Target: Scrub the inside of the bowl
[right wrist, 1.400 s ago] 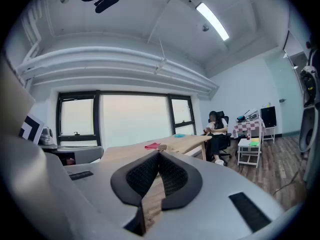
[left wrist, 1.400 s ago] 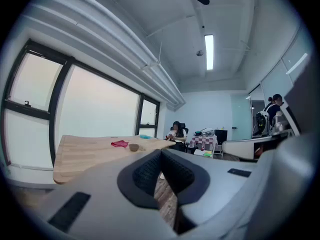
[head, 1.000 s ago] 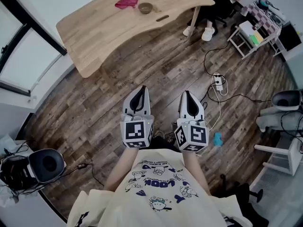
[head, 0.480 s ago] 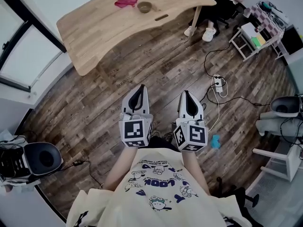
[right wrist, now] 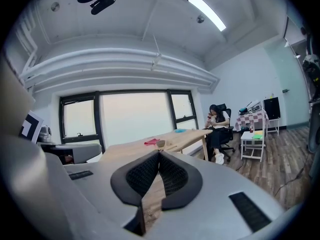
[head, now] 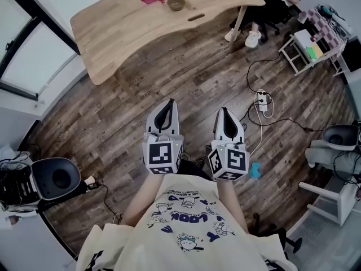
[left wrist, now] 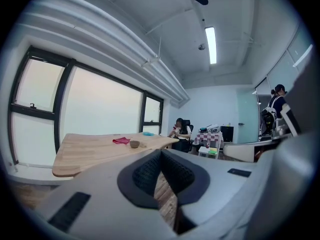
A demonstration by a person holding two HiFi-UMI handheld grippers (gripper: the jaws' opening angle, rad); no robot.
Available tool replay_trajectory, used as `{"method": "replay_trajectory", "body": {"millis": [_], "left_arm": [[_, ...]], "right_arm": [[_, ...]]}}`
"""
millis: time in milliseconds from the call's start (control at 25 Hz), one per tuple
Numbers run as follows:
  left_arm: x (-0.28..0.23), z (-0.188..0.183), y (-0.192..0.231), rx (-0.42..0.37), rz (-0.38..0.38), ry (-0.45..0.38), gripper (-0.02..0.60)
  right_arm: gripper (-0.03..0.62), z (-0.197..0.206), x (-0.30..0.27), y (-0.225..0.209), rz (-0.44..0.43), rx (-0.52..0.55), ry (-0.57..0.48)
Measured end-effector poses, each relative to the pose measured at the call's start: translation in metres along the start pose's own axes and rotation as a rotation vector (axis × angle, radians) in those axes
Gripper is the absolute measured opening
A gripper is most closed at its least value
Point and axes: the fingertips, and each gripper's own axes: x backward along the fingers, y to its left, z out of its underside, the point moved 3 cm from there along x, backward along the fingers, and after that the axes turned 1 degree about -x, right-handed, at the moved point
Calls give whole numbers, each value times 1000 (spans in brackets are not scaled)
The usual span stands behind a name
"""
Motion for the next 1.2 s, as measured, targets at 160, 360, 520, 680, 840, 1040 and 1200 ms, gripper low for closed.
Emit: {"method": "replay_trajectory", "body": {"millis": [160, 360, 520, 680, 840, 1040, 1200], "left_arm": [[-12, 1, 4, 1, -7, 11, 29], [-43, 0, 10, 3, 5, 19, 29], [-75, -6, 18, -3, 26, 18, 29], [-112, -17, 37, 1, 39, 22, 29], [-148, -29, 60, 3, 52, 18, 29], [-190, -40, 92, 1, 54, 16, 29], [-218, -45, 115, 12, 45, 18, 29]], "right_arm": [[-6, 2, -13, -5, 1, -7, 12], [-6, 1, -40, -13, 16, -12, 16], [-6, -3, -73, -18, 26, -10, 17], [-6, -12, -114, -17, 37, -8, 20], [-6, -19, -158, -13, 50, -7, 20], [-6, -26, -208, -3, 51, -7, 12], [-6, -28, -243, 3, 43, 0, 21]]}}
